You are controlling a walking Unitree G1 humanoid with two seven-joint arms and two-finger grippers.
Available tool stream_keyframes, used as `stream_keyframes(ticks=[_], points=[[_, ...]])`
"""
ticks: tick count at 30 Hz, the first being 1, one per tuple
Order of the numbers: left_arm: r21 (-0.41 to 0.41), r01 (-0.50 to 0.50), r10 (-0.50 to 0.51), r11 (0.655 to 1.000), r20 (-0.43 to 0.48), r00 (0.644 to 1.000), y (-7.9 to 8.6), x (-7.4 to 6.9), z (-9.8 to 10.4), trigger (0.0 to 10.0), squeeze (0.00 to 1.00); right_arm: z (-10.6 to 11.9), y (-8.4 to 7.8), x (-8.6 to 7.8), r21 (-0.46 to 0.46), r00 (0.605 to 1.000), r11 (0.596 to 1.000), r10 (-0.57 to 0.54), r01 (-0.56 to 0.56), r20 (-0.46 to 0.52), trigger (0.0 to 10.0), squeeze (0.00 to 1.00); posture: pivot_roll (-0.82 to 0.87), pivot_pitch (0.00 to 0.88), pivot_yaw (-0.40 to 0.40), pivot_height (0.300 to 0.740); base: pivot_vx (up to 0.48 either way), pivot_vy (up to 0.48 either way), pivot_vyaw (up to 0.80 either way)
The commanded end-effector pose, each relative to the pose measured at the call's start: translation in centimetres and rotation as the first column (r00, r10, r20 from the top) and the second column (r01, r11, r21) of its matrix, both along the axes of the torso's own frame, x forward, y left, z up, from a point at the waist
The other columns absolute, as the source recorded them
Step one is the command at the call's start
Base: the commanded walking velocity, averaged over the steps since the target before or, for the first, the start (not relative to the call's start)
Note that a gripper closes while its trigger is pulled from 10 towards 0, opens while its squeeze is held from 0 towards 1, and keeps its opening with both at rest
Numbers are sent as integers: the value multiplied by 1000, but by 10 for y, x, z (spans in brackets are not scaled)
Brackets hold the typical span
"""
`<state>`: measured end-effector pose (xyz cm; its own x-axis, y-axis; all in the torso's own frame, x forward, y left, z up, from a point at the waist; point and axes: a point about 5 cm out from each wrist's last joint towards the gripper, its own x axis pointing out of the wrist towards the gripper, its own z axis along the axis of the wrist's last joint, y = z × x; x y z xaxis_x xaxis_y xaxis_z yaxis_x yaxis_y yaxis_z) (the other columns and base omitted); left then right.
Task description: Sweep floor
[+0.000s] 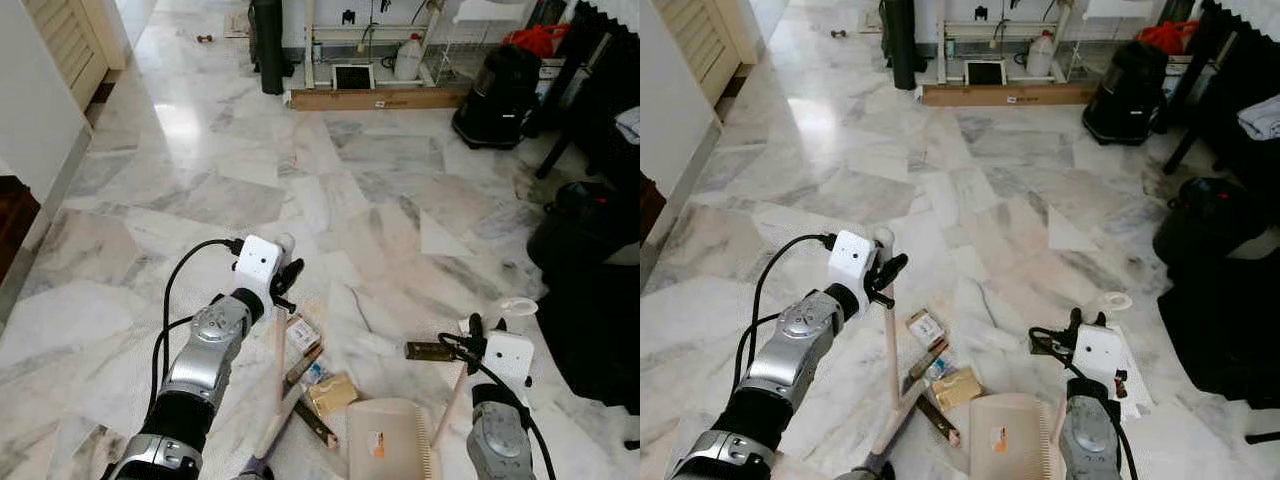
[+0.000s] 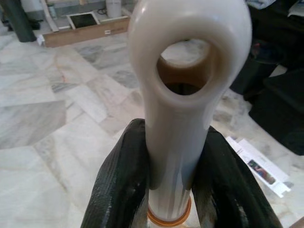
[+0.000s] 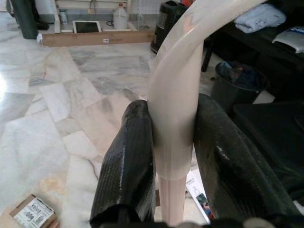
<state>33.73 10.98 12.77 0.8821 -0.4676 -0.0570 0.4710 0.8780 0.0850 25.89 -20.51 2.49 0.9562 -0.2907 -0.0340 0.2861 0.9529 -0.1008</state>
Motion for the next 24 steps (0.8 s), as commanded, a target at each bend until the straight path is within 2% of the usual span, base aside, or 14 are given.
stream_keyframes(ticks=[1,4,11,14,18,24], points=[[-41,15,-16,999,-14,1000,0,-1,3,10000,0,-8,0,-5,7,999,1000,7,-7,-42,10000,0,86,159,-26,740,0,0,0],[-56,36,-39,998,-60,997,-1,-3,1,10000,0,-8,1,-5,7,999,1000,9,-9,-42,10000,0,86,159,-26,740,0,0,0],[-180,96,-113,979,-87,990,-12,-5,14,10000,0,-7,1,-4,9,999,1000,12,-12,-40,10000,0,89,158,-26,740,0,0,0],[-200,100,-120,975,-91,989,-12,-5,16,10000,0,-7,1,-3,10,999,1000,12,-12,-40,10000,0,89,158,-26,740,0,0,0],[-303,125,-163,945,-104,981,-17,-7,25,10000,0,-7,2,-3,11,999,1000,13,-12,-40,10000,0,90,157,-24,740,0,0,0],[-353,121,-166,928,-102,981,-20,-7,31,10000,0,-7,4,-3,14,999,1000,15,-15,-39,10000,0,92,157,-23,740,0,0,0]])
